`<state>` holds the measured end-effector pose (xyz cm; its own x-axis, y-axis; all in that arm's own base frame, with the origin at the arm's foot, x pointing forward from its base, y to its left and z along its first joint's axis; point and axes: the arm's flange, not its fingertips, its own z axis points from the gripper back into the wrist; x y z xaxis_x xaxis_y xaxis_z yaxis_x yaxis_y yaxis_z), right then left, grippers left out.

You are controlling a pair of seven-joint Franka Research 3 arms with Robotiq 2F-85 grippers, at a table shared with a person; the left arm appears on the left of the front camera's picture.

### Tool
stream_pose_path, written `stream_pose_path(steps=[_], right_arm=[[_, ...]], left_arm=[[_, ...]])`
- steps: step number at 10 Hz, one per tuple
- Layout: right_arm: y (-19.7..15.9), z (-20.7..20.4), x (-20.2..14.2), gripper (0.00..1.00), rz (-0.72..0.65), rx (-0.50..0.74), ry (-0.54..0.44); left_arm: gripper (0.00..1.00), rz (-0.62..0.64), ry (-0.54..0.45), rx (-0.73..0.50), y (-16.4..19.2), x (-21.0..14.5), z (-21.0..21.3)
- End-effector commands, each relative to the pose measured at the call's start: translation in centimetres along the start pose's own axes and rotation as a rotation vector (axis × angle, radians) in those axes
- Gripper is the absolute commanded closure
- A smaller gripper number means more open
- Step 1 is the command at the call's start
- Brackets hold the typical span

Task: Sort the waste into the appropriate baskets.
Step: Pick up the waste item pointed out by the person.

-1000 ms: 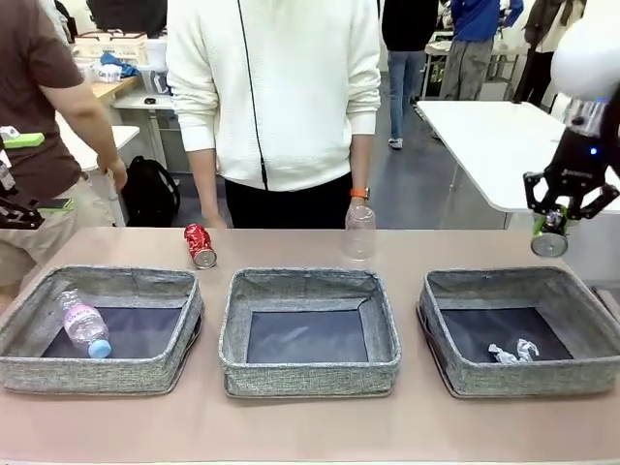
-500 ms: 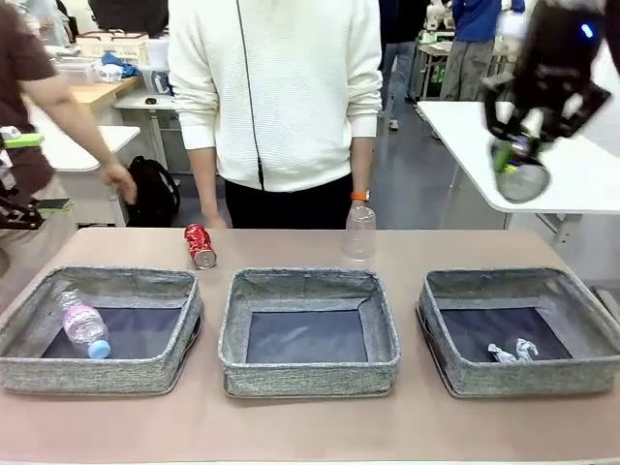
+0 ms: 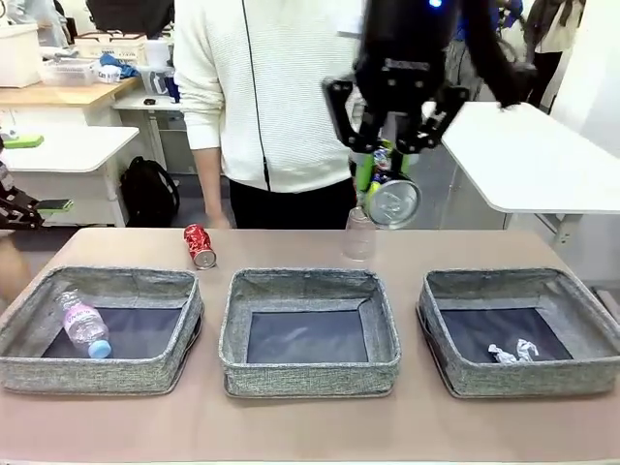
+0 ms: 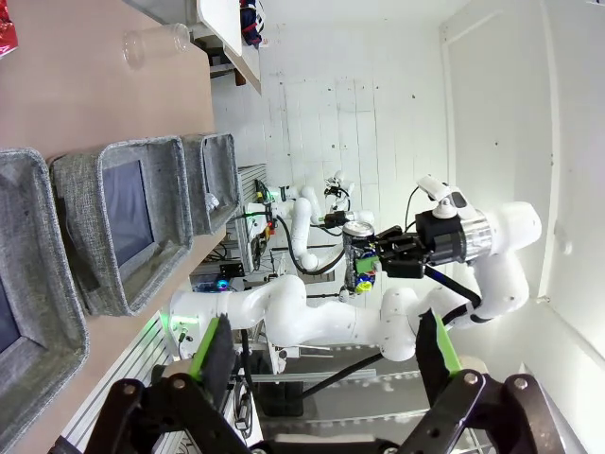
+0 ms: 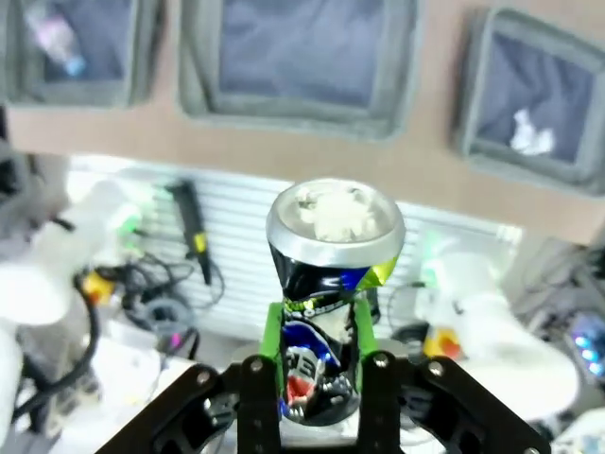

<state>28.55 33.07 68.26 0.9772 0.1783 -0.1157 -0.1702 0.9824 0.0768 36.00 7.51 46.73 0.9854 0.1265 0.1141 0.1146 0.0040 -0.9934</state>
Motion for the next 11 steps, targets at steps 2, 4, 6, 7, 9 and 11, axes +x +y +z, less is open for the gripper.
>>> stream_pose_path(steps=[2,4,6,7,9,11], right_arm=[[3.3,5.3,0.5,0.68,-0.091,-0.106,0.058],[3.9,8.5,-1.8,0.68,-0.080,-0.152,0.064],[3.9,11.7,-2.9,0.68,-0.065,-0.078,0.082],[3.2,12.6,-3.2,0.68,-0.051,-0.035,0.092],[1.8,13.1,-2.8,0.68,-0.045,0.054,0.113],[0.9,13.6,-2.6,0.68,-0.062,0.145,0.121]], left_arm=[[0.00,-0.017,0.004,-0.017,-0.1,-0.1,0.1],[0.00,-0.017,0.004,-0.017,-0.1,-0.1,0.1],[0.00,-0.017,0.004,-0.017,-0.1,-0.1,0.1],[0.00,-0.017,0.004,-0.017,-0.1,-0.1,0.1],[0.00,-0.017,0.004,-0.017,-0.1,-0.1,0.1],[0.00,-0.017,0.004,-0.017,-0.1,-0.1,0.1]])
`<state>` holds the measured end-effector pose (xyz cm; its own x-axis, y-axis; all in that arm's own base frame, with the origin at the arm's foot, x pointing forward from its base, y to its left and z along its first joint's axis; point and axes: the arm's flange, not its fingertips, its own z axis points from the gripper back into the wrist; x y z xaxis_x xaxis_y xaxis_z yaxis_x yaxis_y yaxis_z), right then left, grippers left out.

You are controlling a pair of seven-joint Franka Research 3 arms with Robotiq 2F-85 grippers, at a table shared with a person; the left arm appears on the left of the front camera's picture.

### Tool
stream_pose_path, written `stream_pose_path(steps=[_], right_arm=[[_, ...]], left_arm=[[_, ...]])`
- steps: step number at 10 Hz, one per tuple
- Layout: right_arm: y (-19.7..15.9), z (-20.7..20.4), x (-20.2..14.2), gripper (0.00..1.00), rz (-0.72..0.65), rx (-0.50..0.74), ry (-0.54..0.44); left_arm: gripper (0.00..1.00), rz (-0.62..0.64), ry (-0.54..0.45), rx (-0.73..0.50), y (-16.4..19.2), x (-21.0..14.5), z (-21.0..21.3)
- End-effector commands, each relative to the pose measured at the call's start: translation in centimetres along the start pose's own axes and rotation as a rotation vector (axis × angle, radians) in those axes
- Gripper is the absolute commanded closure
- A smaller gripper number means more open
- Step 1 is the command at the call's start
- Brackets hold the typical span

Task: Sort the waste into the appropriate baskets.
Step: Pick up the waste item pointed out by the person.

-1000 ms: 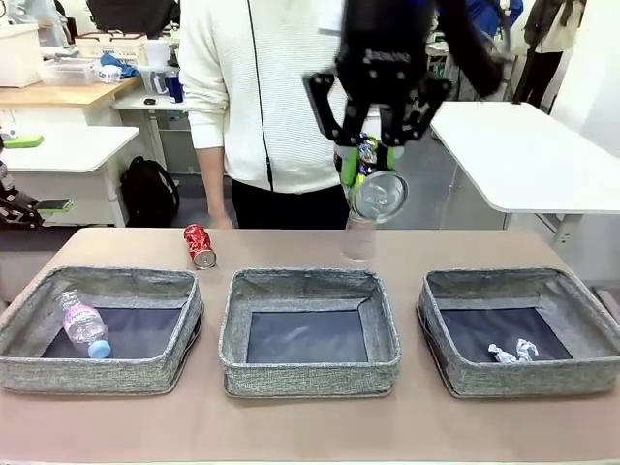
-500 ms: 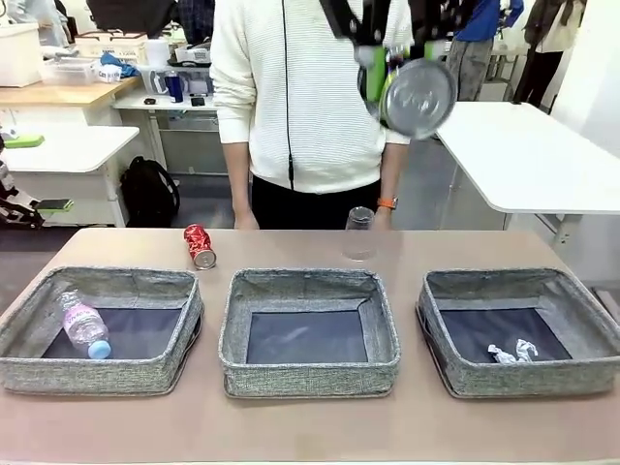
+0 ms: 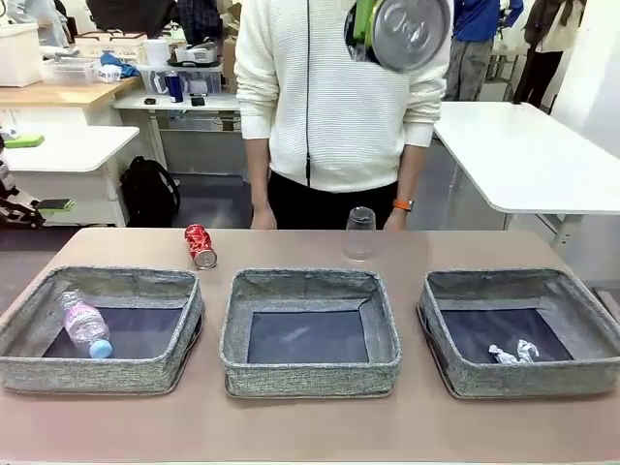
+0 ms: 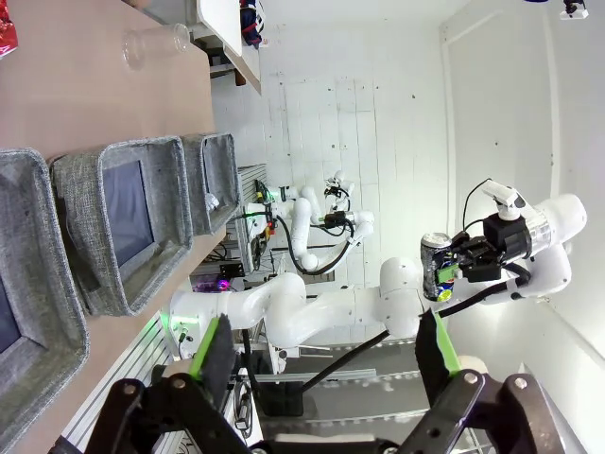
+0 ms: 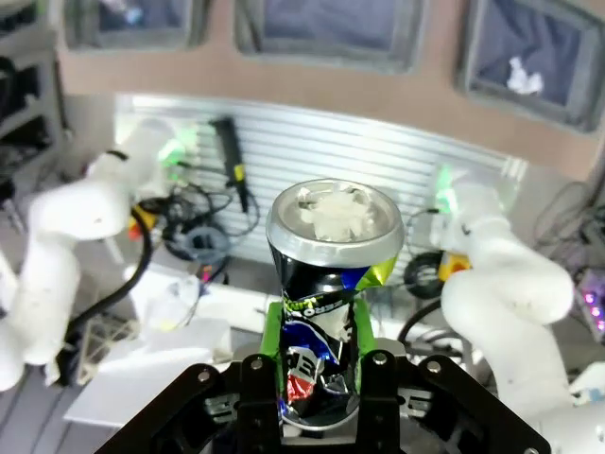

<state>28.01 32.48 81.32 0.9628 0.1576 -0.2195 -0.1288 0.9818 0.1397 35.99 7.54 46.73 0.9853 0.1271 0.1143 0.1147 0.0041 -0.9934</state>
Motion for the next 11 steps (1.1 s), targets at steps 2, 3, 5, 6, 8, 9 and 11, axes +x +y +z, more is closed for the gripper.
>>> stream_pose_path(steps=[2,3,5,6,8,9,11], right_arm=[[0.6,0.8,-0.5,0.68,-0.024,0.139,0.030],[0.6,0.6,-0.4,0.68,-0.016,0.158,0.024],[0.0,-0.3,0.2,0.68,-0.009,0.201,0.024],[0.0,-1.1,0.9,0.68,-0.020,0.209,0.002],[0.9,-3.7,3.0,0.68,-0.010,0.160,0.016],[0.0,-5.1,4.5,0.68,-0.064,0.063,-0.036],[1.1,-1.4,2.8,0.68,-0.023,0.163,0.024]], left_arm=[[0.00,-0.017,0.004,-0.017,-0.1,-0.1,0.1],[0.00,-0.017,0.004,-0.017,-0.1,-0.1,0.1],[0.00,-0.017,0.004,-0.017,-0.1,-0.1,0.1],[0.00,-0.017,0.004,-0.017,-0.1,-0.1,0.1],[0.00,-0.017,0.004,-0.017,-0.1,-0.1,0.1],[0.00,-0.017,0.004,-0.017,-0.1,-0.1,0.1],[0.00,-0.017,0.004,-0.017,-0.1,-0.1,0.1]])
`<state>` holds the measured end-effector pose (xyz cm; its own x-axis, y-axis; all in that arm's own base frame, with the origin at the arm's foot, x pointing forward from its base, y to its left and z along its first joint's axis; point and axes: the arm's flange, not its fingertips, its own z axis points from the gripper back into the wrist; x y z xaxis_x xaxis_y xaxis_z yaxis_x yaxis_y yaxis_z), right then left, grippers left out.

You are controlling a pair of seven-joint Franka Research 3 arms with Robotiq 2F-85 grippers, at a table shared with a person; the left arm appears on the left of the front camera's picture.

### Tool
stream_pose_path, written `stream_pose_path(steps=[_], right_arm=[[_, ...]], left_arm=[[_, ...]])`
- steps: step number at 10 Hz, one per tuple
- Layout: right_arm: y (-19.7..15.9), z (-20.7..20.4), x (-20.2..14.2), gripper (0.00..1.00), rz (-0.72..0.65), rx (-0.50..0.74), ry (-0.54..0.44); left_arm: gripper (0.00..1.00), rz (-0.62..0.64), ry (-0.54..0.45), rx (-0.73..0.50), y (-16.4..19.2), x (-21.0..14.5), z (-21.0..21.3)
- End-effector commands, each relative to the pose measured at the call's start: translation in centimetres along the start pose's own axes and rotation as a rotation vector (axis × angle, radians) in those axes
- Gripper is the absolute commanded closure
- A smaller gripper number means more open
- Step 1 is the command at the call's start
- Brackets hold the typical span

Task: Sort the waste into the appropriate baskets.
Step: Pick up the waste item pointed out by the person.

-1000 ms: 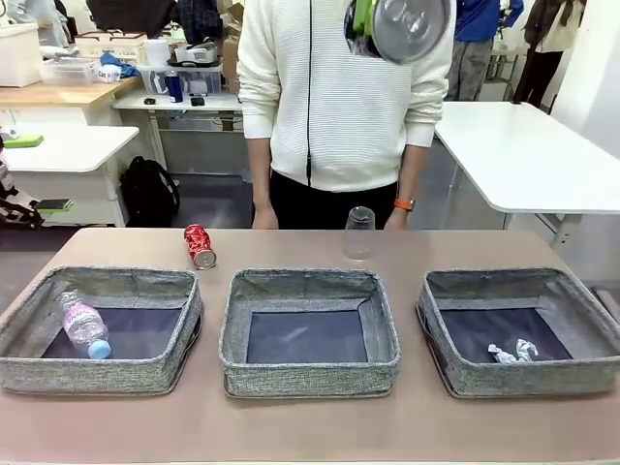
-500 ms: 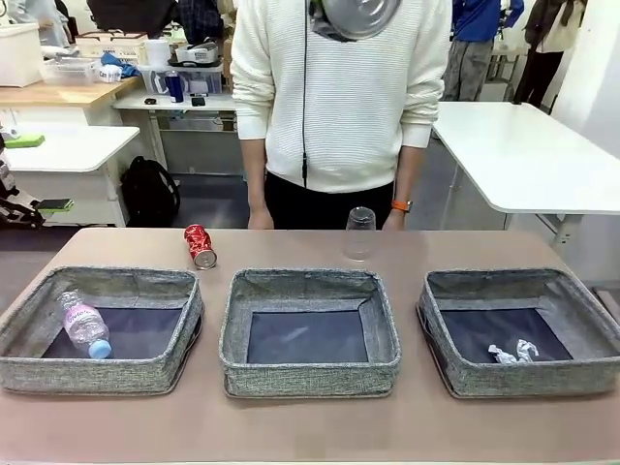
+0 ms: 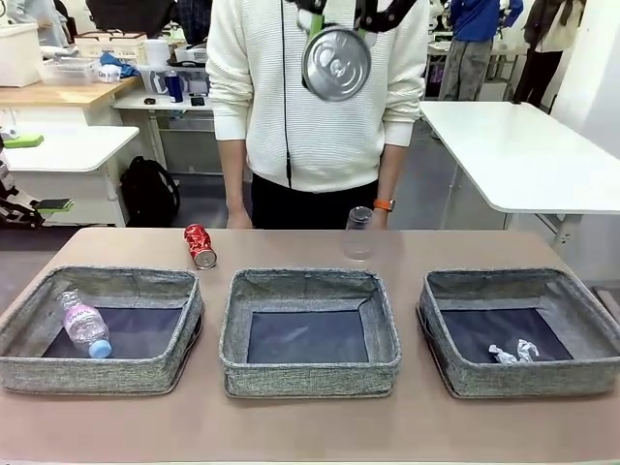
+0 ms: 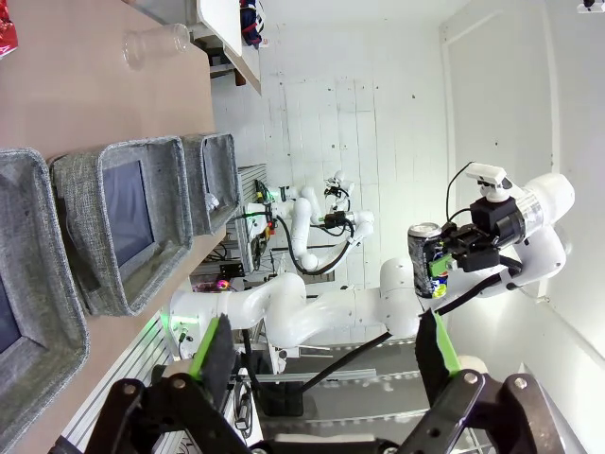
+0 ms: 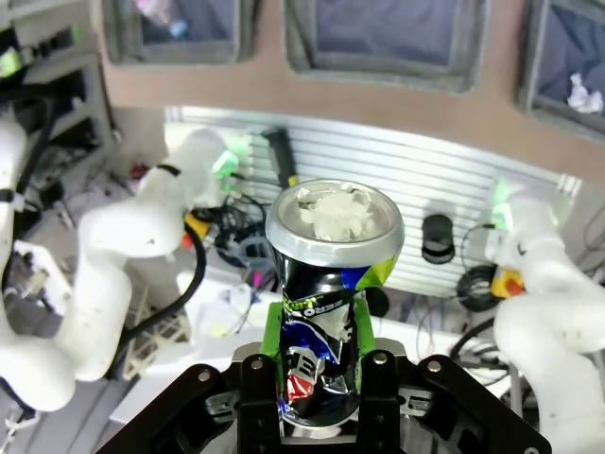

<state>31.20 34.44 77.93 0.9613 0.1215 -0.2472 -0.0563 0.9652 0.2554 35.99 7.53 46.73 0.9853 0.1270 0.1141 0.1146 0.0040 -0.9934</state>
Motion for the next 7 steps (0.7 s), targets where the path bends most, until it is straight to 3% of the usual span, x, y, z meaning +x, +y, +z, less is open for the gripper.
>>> stream_pose_path(steps=[1,3,7], right_arm=[[0.2,1.2,-1.4,0.68,0.017,0.031,0.006],[-0.4,-1.5,0.4,0.68,0.020,-0.037,0.006],[1.8,-2.0,0.5,0.68,0.077,0.035,-0.001]], left_arm=[[0.00,-0.017,0.004,-0.017,-0.1,-0.1,0.1],[0.00,-0.017,0.004,-0.017,-0.1,-0.1,0.1],[0.00,-0.017,0.004,-0.017,-0.1,-0.1,0.1]])
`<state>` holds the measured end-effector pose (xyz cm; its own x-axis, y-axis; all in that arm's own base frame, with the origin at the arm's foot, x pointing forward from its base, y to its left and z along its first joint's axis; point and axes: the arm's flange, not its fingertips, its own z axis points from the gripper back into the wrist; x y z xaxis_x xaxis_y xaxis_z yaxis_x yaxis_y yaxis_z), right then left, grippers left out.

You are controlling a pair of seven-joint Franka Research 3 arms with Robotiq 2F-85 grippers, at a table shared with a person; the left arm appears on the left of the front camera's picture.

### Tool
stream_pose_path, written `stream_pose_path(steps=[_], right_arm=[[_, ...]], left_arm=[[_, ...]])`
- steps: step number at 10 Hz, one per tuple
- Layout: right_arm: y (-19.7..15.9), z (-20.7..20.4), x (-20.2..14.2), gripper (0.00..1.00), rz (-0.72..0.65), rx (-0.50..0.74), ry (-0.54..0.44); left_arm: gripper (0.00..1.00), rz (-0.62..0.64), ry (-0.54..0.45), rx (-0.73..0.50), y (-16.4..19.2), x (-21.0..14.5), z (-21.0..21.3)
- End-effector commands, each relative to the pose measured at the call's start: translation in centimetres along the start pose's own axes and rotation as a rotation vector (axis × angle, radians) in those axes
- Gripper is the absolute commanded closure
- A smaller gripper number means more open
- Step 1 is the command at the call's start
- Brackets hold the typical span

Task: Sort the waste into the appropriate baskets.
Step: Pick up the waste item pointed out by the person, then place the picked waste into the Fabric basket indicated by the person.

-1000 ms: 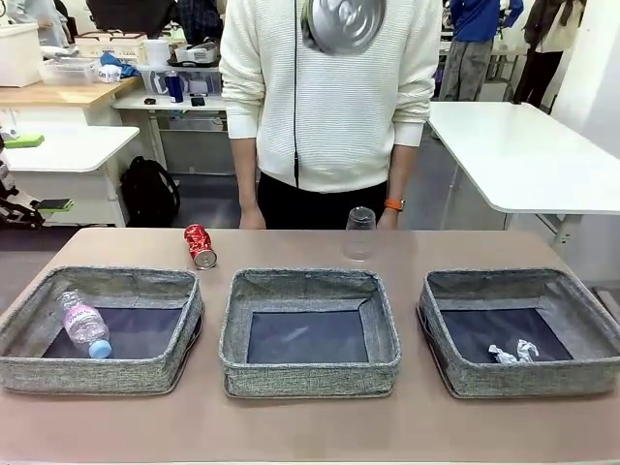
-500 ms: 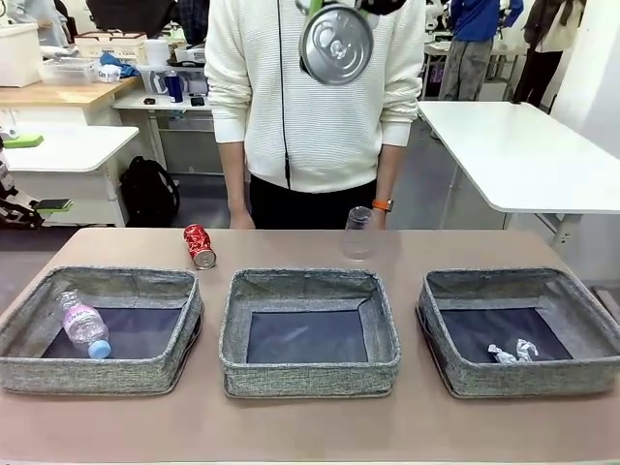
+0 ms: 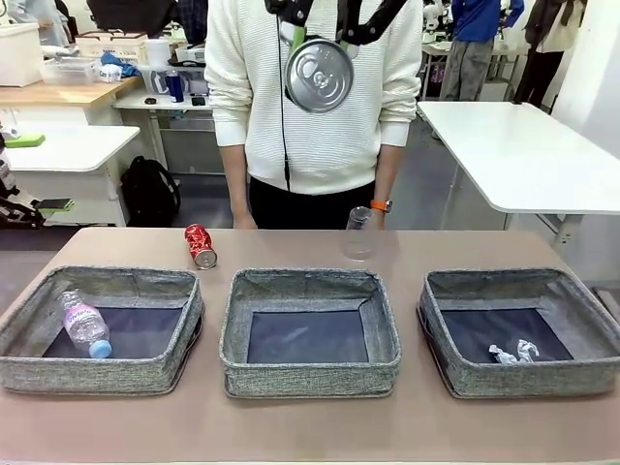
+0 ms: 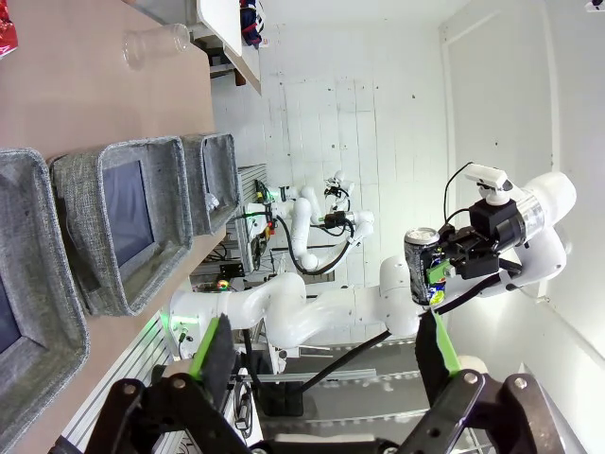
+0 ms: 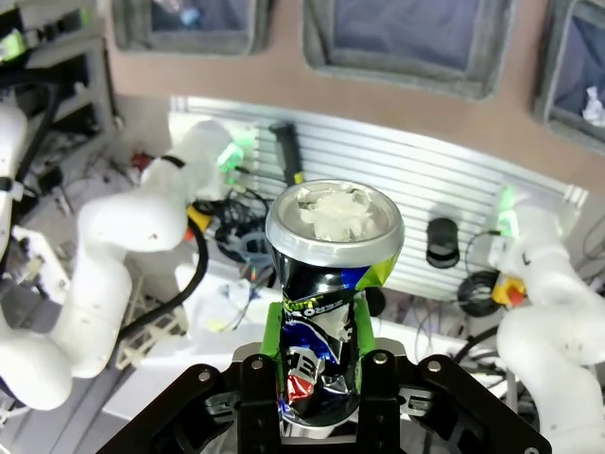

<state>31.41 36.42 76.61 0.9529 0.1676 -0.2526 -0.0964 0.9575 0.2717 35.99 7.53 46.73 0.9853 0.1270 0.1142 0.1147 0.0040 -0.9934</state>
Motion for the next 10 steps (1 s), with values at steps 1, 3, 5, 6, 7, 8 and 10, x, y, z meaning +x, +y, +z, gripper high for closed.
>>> stream_pose_path(steps=[1,3,5,6,7,8,10], right_arm=[[0.32,-0.58,-0.01,0.68,0.005,0.041,-0.021],[0.00,0.00,0.00,0.68,0.000,0.000,0.000],[0.00,0.00,0.00,0.68,0.000,0.000,0.000],[0.00,0.00,0.00,0.68,0.000,0.000,0.000],[0.00,0.00,0.00,0.68,0.000,0.000,0.000],[0.00,0.00,0.00,0.68,0.000,0.000,0.000],[0.00,0.00,0.00,0.68,0.000,0.000,0.000]], left_arm=[[0.00,-0.017,0.004,-0.017,-0.13,-0.12,0.09],[0.00,-0.017,0.004,-0.017,-0.13,-0.12,0.09],[0.00,-0.017,0.004,-0.017,-0.13,-0.12,0.09],[0.00,-0.017,0.004,-0.017,-0.13,-0.12,0.09],[0.00,-0.017,0.004,-0.017,-0.13,-0.12,0.09],[0.00,-0.017,0.004,-0.017,-0.13,-0.12,0.09],[0.00,-0.017,0.004,-0.017,-0.13,-0.12,0.09]])
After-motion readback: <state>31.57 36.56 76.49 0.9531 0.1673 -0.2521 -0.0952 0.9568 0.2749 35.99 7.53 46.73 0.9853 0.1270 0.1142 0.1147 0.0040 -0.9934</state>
